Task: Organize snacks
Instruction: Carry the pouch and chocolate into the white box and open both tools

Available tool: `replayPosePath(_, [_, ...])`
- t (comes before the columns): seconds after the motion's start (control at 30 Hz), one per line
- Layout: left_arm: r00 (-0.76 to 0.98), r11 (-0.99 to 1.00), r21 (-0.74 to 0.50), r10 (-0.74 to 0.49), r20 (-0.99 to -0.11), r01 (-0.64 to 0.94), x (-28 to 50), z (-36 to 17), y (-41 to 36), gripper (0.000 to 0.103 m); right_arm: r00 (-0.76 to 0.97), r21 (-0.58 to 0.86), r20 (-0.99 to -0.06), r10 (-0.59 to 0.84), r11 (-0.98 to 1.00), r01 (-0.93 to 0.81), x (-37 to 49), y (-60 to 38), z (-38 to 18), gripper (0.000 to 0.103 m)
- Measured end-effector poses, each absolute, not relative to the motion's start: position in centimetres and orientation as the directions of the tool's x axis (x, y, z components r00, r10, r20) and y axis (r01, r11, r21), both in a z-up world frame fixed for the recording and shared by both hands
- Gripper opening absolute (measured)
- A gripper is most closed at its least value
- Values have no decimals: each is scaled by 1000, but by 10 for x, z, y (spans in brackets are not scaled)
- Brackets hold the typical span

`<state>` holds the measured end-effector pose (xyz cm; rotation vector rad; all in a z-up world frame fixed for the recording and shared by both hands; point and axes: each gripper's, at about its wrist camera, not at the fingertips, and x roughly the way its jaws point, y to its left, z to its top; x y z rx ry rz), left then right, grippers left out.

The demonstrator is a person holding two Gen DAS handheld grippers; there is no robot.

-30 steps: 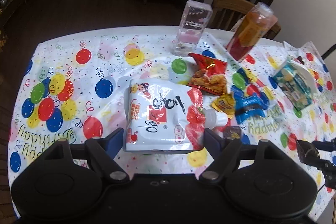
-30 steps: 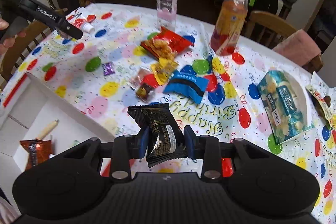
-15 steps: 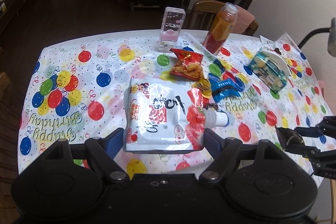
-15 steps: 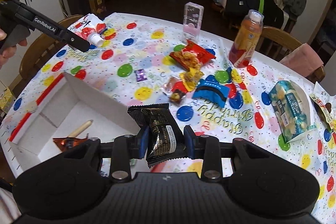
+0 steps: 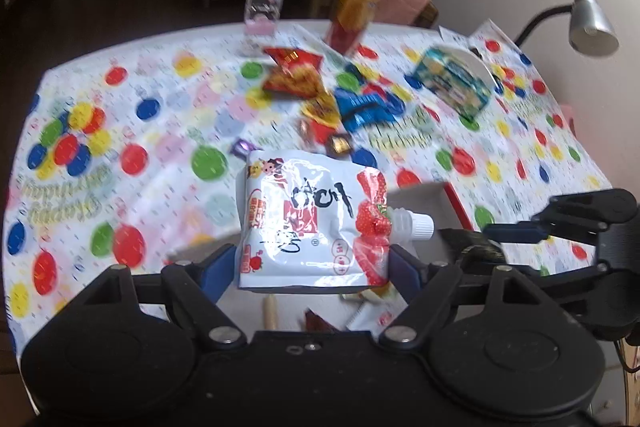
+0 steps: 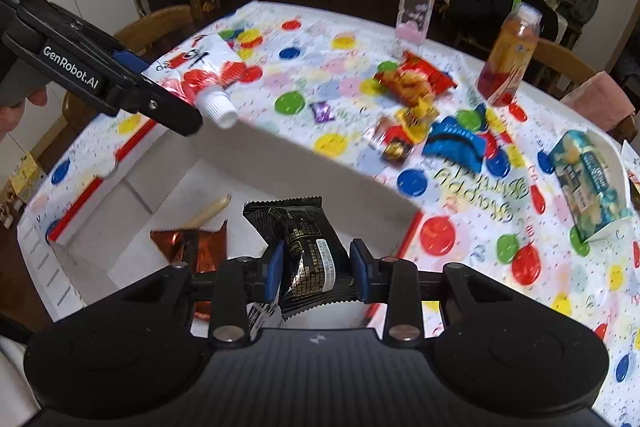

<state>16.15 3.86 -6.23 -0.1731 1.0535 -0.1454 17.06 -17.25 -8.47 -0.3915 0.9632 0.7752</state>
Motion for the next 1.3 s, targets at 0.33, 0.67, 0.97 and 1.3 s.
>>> replayPosePath(0.33, [425, 980, -185, -196, -884, 67, 147, -110, 17, 79, 324, -9, -887, 329, 689, -725, 148, -151, -127, 35])
replayPosePath(0.67, [395, 992, -120, -130, -910, 50, 152, -148, 11, 79, 352, -56, -894, 278, 709, -703, 144, -143, -149, 35])
replayPosePath(0.97, [363, 993, -102, -117, -924, 60, 154, -161, 2, 79, 335, -42, -899, 282, 707, -705, 145, -143, -154, 36])
replayPosePath(1.3, [360, 992, -110, -122, -925, 54, 159, -167, 3, 81, 336, -33, -892, 301, 698, -716, 144, -145, -150, 37])
